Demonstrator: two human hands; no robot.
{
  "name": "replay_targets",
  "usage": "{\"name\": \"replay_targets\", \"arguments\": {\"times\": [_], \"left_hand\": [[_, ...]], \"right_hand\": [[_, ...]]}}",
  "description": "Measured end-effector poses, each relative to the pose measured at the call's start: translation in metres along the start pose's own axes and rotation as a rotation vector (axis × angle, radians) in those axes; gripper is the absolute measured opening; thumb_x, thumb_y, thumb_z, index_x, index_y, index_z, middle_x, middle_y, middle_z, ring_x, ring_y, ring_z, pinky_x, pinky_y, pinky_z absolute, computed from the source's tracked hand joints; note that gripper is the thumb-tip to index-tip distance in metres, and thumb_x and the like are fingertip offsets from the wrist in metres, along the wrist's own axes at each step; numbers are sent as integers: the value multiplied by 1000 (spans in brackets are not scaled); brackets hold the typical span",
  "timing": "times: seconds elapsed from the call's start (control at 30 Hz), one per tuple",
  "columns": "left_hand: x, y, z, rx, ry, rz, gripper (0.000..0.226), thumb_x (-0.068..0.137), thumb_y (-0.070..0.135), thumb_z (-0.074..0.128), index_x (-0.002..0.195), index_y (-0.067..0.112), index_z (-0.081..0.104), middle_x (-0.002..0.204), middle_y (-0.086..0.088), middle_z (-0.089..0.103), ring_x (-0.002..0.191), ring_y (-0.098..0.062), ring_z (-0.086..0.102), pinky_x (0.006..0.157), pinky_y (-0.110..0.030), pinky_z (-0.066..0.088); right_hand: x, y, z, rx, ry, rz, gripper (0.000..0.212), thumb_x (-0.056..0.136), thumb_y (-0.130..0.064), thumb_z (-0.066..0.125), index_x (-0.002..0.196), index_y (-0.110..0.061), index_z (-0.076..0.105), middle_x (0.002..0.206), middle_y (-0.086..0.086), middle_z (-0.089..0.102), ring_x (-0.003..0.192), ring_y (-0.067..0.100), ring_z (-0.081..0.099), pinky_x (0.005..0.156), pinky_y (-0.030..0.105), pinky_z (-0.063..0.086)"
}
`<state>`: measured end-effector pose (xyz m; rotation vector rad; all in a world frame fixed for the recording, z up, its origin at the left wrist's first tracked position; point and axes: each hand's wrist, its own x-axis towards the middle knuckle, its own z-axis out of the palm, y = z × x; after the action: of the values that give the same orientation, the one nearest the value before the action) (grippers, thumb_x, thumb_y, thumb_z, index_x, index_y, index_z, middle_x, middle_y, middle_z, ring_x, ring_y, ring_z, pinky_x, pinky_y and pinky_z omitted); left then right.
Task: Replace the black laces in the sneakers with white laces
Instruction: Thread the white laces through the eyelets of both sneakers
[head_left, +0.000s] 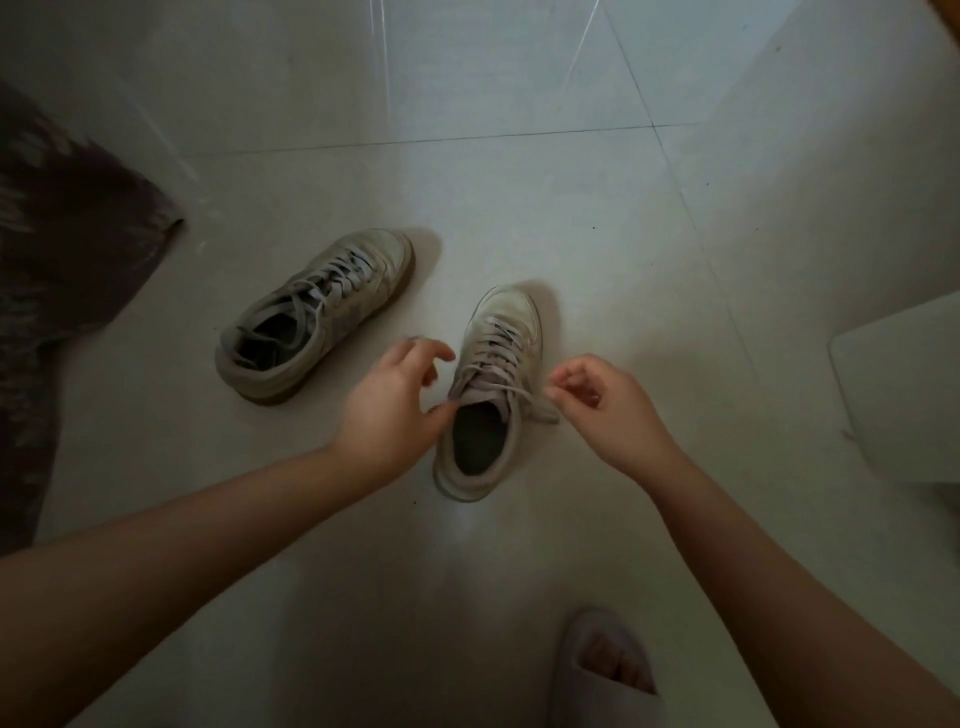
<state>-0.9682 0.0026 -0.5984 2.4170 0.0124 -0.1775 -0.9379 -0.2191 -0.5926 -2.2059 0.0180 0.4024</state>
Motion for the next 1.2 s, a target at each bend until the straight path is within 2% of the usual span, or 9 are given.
{"name": "replay_targets", "arguments": {"times": [0.13,0.27,0.4,0.5,0.63,0.77,0.93,1.07,1.2], "left_hand": [[16,-15,7,100,-82,116,32,81,27,70,111,18,61,115,-4,55,111,-23,52,81,-35,48],[21,-14,13,127,-67,233,19,84,26,65,99,17,59,94,2,62,87,-23,61,65,-29,44],[19,-9,12,121,-145,292,39,88,31,43,126,24,49,94,4,67,84,-25,65,64,-33,49],[24,-4,10,88,-149,335,49,82,31,37,129,30,52,92,1,66,83,-26,64,64,-33,50],[36,4,10,47,-216,304,39,79,29,50,114,25,66,88,6,46,82,-23,59,66,-28,43],[38,9,15,21,-223,335,32,75,29,59,104,24,69,90,2,47,82,-13,49,74,-28,46],[40,14,22,100,-257,347,13,74,32,61,76,19,59,86,-2,47,86,-25,49,73,-31,40],[53,23,4,-519,-322,-237,13,87,20,59,75,15,60,82,-4,59,80,-14,53,76,-28,44],[53,11,-5,-1024,-262,-666,21,88,14,51,68,13,58,74,-3,59,76,-15,53,79,-26,43]], "right_hand": [[-12,1,13,-40,101,-78,12,86,-21,67,75,-22,62,67,-9,58,62,1,52,59,10,38],[-24,-8,35,-106,-57,-143,15,84,-23,69,97,-21,64,71,-11,54,64,4,49,62,20,42],[-20,-7,53,-494,42,-455,41,78,-16,66,118,-20,57,100,-2,59,84,16,56,68,28,46],[-6,-11,57,-591,194,-595,30,78,-13,53,107,-11,63,95,9,61,76,26,58,58,30,45],[1,-11,52,-562,208,-595,16,79,-17,51,83,-8,64,82,5,54,72,23,51,56,30,37],[-14,-8,45,-129,141,-362,3,85,-13,58,83,-13,56,89,-3,52,79,8,50,66,18,39],[-16,-26,25,533,293,167,33,100,-20,44,72,-13,60,73,3,66,70,7,62,71,24,51],[12,-20,-6,1279,351,576,46,101,-43,30,71,-12,46,65,4,51,63,18,53,73,33,49],[24,5,-15,1428,326,865,51,103,-39,20,73,-8,48,67,5,44,60,18,42,68,37,44]]}}
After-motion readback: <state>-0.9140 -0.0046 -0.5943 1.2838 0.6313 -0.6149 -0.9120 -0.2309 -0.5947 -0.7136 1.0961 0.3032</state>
